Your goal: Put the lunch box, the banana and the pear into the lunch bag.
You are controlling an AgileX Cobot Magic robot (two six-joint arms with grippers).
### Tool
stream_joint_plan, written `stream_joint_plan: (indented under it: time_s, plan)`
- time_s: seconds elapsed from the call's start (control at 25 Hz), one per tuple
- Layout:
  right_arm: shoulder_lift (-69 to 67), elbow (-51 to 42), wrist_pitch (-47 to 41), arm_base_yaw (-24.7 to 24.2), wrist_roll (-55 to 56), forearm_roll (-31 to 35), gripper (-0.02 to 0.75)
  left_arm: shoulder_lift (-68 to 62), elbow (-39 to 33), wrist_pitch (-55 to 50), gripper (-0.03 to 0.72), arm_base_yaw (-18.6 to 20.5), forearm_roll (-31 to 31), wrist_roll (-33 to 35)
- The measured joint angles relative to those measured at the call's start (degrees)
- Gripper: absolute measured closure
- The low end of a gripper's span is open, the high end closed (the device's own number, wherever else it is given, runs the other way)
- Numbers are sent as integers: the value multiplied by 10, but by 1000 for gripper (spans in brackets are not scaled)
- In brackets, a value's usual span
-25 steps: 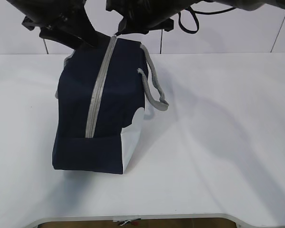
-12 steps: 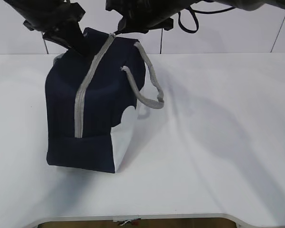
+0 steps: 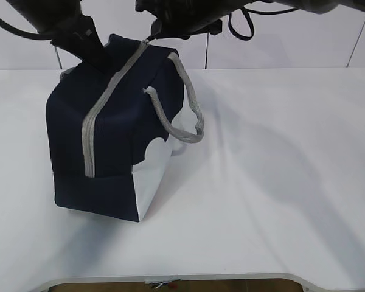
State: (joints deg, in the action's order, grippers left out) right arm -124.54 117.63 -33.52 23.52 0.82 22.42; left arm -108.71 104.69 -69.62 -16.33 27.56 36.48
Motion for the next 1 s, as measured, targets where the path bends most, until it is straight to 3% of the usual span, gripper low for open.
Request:
stream_joint_plan:
  time_s: [1.0]
  plan:
    - [-45, 1, -34, -53, -1, 7, 725, 16, 1, 1, 690, 1, -13, 2]
